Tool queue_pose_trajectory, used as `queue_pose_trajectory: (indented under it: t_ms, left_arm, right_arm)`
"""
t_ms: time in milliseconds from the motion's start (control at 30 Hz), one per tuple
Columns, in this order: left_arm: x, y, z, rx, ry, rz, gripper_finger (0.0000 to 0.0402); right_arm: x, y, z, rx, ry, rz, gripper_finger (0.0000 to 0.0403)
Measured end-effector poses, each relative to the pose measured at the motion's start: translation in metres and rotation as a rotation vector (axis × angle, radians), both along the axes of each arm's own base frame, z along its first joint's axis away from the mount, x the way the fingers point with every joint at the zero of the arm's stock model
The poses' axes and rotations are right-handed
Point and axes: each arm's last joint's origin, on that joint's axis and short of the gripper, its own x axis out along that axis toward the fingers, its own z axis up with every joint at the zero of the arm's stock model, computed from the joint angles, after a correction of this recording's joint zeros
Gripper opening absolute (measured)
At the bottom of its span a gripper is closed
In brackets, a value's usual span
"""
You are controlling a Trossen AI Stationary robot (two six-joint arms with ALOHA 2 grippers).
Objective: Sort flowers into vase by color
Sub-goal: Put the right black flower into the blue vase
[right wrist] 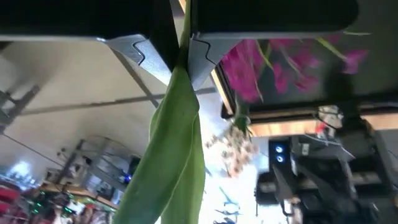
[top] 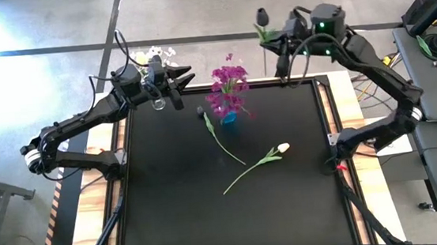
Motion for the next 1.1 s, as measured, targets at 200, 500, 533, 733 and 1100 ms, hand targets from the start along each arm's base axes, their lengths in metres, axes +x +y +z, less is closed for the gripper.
queue_pose_trajectory:
  t_ms: [200,500,533,733,1100]
  left_arm:
    - [0.0,0.0,0.001,0.003,-0.011,0.0,0.0123]
    - [-0.001,-0.001,0.013,0.023,-0.046,0.001,0.0123]
    - [-0.001,-0.001,0.015,0.025,-0.049,0.001,0.0123]
    - [-0.002,-0.001,0.016,0.026,-0.051,0.002,0.0123]
    - [-0.002,-0.001,0.016,0.024,-0.048,0.002,0.0123]
  right_arm:
    - [-0.021,0.0,-0.045,0.039,-0.128,0.003,0.0012]
    - [-0.021,0.003,-0.119,0.091,-0.4,0.036,0.0012]
    - [-0.021,0.003,-0.124,0.099,-0.428,0.039,0.0012]
    - [-0.02,0.003,-0.144,0.143,-0.488,0.05,0.0012]
    - [0.003,0.003,-0.16,0.134,-0.508,0.099,0.0012]
